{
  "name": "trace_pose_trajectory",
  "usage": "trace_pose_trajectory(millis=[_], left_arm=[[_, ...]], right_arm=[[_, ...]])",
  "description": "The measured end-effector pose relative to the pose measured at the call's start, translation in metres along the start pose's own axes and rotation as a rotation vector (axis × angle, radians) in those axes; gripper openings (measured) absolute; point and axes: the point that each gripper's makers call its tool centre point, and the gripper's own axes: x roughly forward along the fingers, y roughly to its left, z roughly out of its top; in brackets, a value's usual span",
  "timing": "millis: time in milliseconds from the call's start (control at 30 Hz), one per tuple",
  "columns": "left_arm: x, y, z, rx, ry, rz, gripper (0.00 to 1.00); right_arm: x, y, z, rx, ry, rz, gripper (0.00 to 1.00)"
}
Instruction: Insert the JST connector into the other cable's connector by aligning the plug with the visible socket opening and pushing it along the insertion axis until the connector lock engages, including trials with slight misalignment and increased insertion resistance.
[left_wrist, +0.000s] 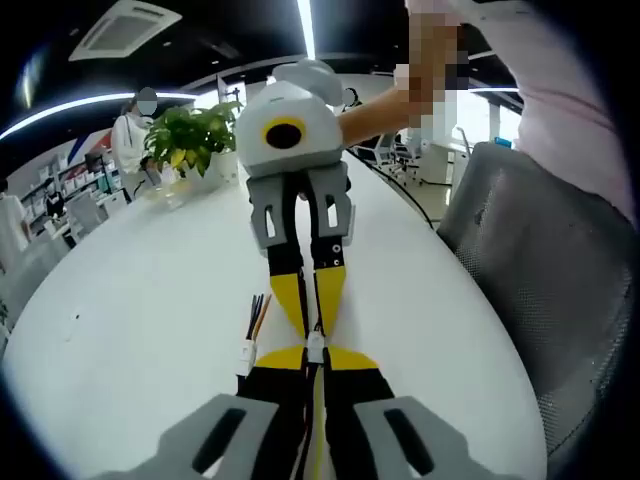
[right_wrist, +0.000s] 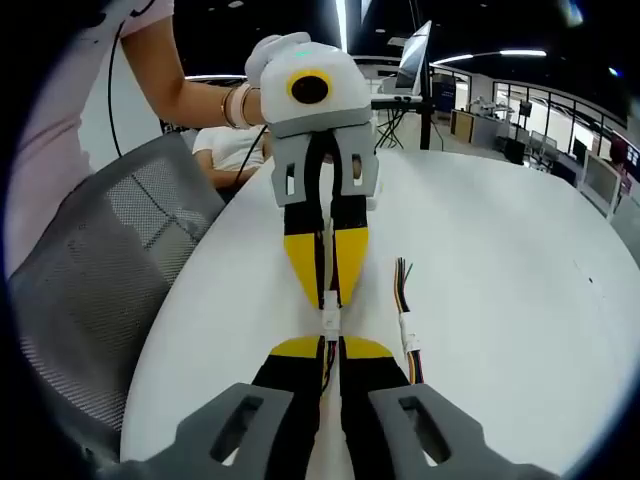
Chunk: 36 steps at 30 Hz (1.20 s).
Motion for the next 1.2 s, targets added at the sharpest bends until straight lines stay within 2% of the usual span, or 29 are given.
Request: trace_pose_trajectory(millis=[400, 767, 1200], left_arm=[[0.006, 0.010, -0.010, 0.003, -0.001, 0.012, 0.00], [0.009, 0.026, -0.020, -0.008, -0.014, 0.030, 0.00], [0.013, 0.031, -0.033, -0.051, -0.018, 0.023, 0.00]], right_arm=[[0.004, -0.008, -0.008, -0.002, 0.019, -0.027, 0.02], [0.004, -0.026, -0.013, -0.040, 0.052, -0.065, 0.03], [0.008, -0.033, -0.019, -0.041, 0.056, -0.061, 0.03]])
